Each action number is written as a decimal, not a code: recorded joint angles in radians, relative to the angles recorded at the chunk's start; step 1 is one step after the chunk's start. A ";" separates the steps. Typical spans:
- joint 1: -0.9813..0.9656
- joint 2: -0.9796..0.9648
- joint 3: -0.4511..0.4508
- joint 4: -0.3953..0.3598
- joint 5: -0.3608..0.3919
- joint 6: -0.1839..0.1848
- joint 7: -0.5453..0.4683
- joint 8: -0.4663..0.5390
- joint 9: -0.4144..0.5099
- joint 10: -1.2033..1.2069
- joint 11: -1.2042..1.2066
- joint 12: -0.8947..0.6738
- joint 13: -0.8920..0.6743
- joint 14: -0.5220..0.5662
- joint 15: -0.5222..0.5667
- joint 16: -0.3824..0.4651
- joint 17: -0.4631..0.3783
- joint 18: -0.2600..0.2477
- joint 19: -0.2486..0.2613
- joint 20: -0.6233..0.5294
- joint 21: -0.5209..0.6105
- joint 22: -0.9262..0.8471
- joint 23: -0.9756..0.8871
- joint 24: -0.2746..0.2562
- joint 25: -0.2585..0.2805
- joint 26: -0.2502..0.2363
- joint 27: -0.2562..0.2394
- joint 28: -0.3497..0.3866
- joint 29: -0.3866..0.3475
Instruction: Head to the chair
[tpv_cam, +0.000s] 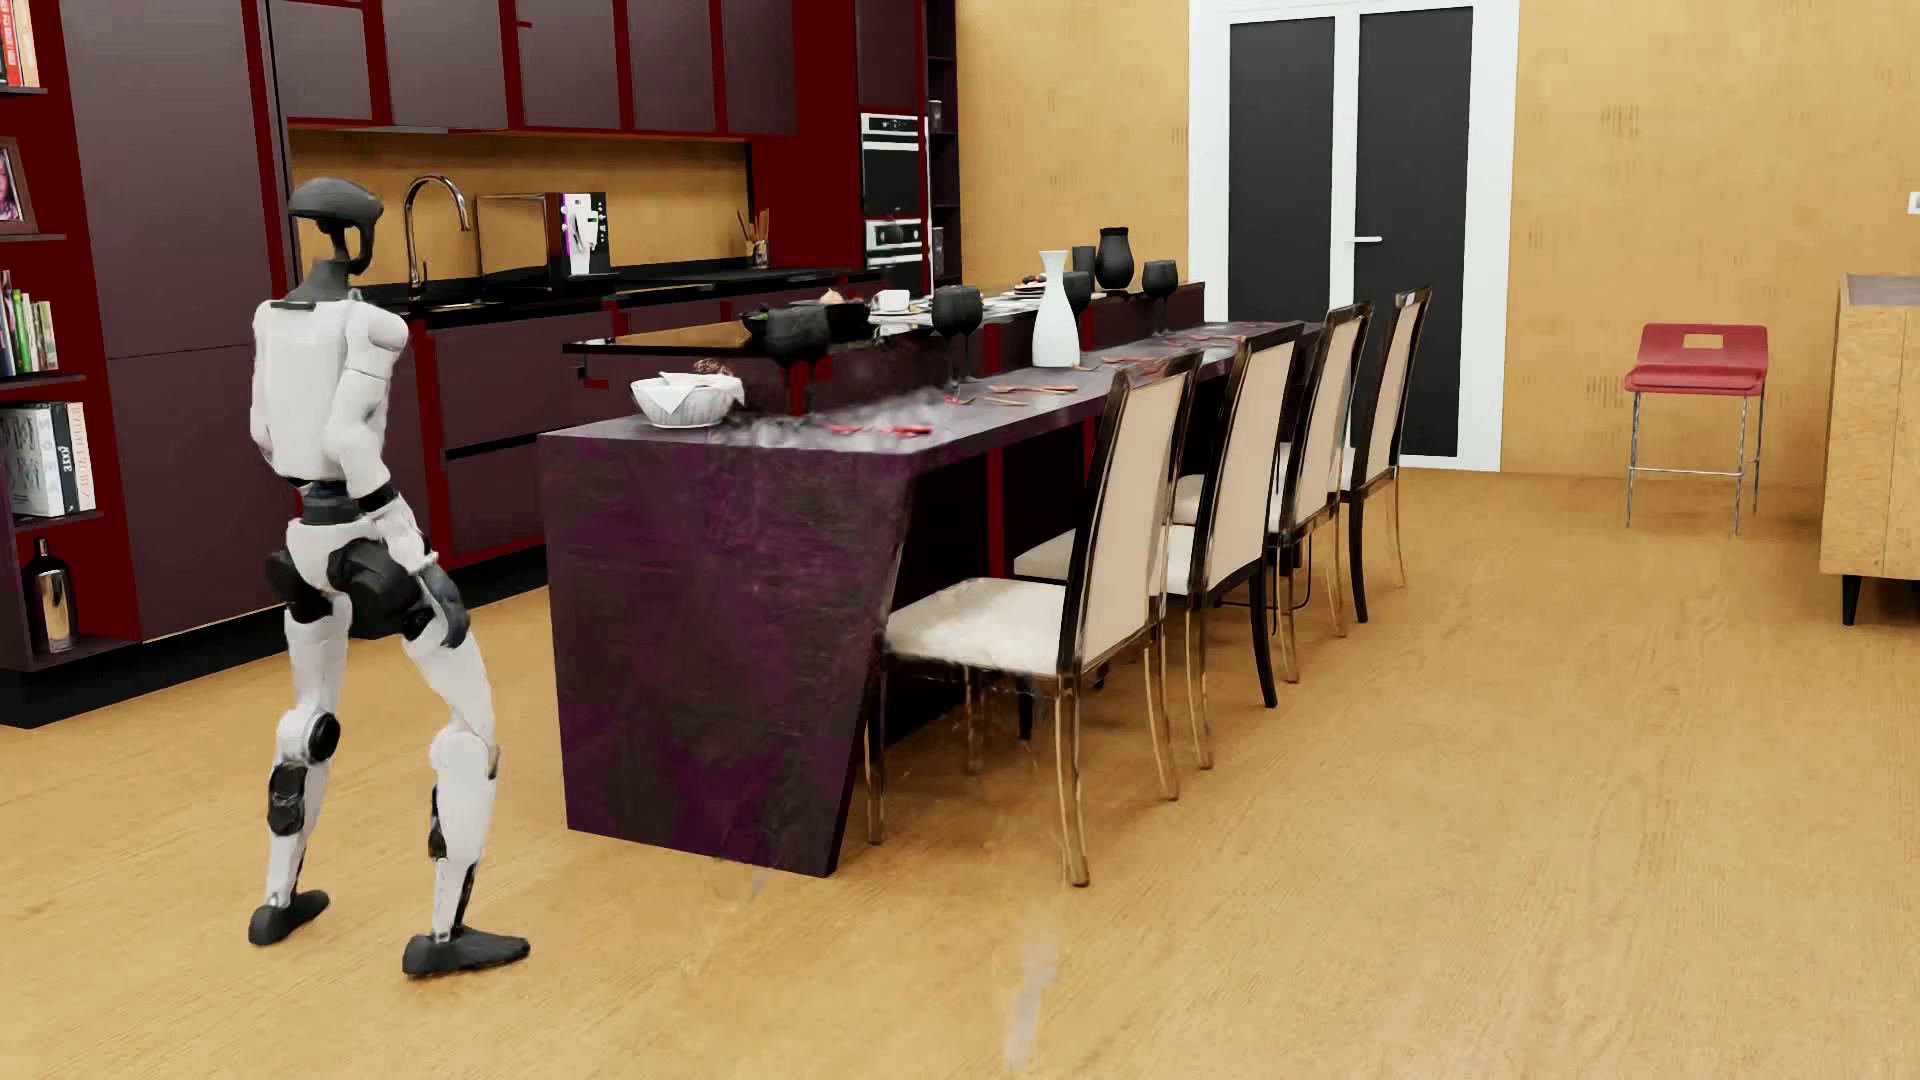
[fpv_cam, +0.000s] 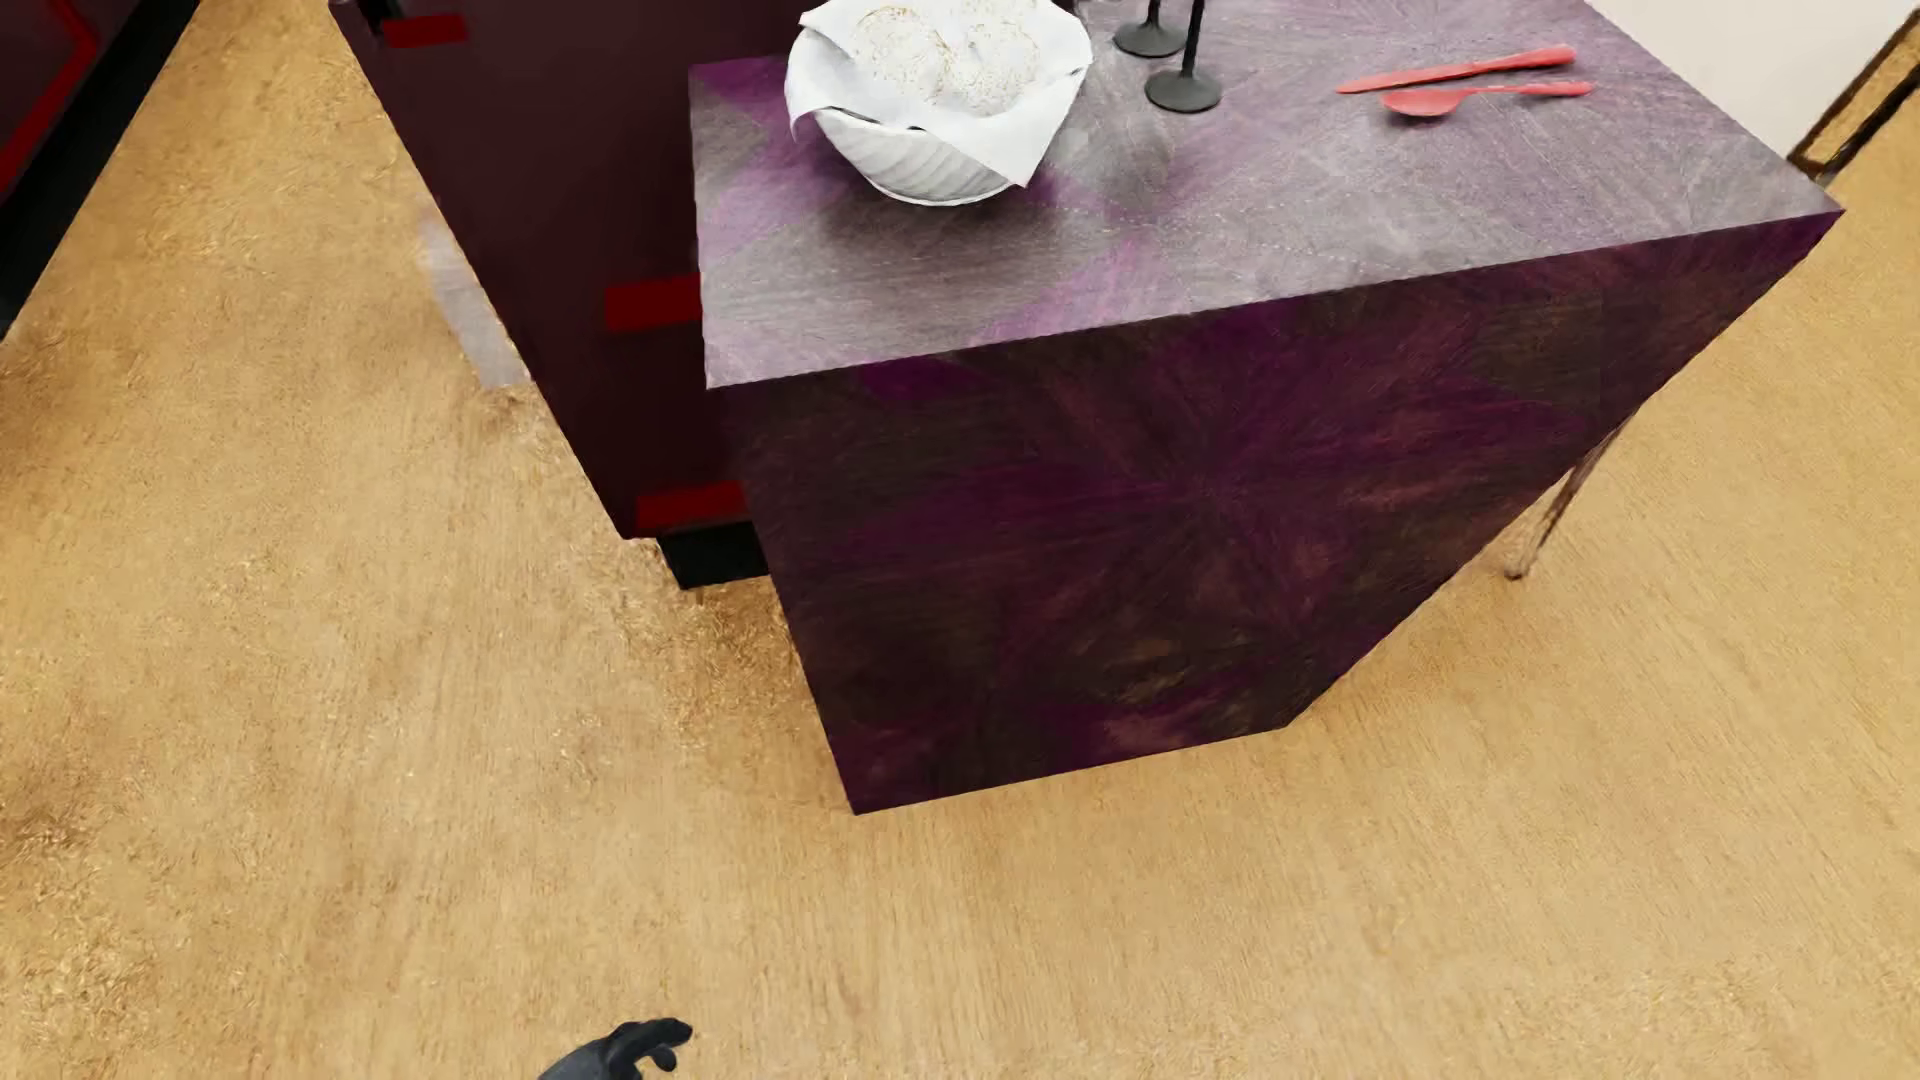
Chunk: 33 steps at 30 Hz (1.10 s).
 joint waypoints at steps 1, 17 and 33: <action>0.012 0.030 0.001 0.015 -0.039 -0.001 0.015 -0.110 -0.004 0.004 -0.024 0.006 -0.001 0.001 0.018 0.002 0.002 -0.019 -0.013 -0.001 -0.010 -0.013 0.004 -0.009 -0.006 0.005 0.007 0.004 -0.009; -0.580 0.280 0.108 -0.014 0.540 0.108 -0.205 0.198 0.019 0.798 -0.240 0.354 -0.414 0.120 -0.061 -0.046 -0.100 0.239 -0.168 -0.032 0.324 -0.048 0.028 -0.024 -0.138 0.021 -0.161 -0.041 0.171; -0.238 0.142 0.111 -0.161 0.402 -0.017 -0.006 0.191 -0.008 0.185 0.593 0.201 -0.152 -0.009 0.188 -0.031 -0.161 0.295 0.089 0.154 0.402 -0.057 0.163 -0.044 -0.067 0.054 -0.025 0.051 0.249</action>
